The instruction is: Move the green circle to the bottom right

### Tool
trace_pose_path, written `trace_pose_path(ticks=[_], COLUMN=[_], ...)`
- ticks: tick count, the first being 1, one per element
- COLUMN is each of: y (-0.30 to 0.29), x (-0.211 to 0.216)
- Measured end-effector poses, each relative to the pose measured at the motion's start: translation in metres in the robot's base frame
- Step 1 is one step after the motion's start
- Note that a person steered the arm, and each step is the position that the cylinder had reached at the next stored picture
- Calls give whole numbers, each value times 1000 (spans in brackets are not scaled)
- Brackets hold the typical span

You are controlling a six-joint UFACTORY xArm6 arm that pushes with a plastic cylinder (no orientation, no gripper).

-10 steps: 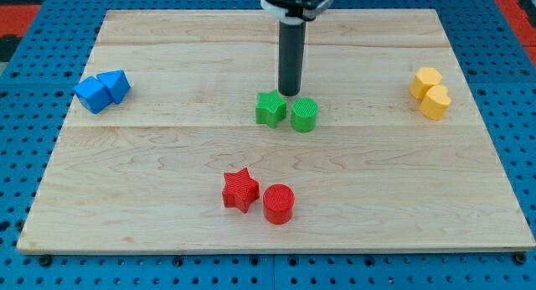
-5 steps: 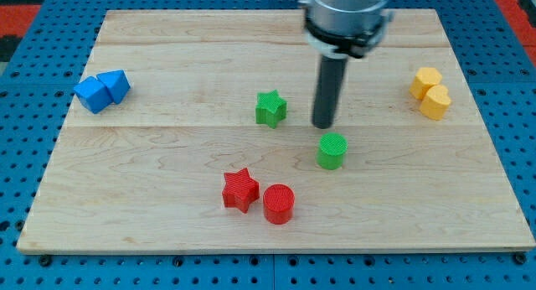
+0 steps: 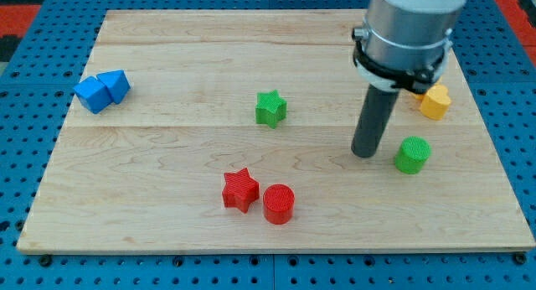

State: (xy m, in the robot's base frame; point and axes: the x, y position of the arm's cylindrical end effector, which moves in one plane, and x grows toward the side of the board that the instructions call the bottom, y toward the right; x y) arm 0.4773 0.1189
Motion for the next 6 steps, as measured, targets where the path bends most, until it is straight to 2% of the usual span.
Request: trace_pose_path(ticks=[1,3,4,5,6], y=[19,110,111,82,76], x=[-18,38,28,20,39])
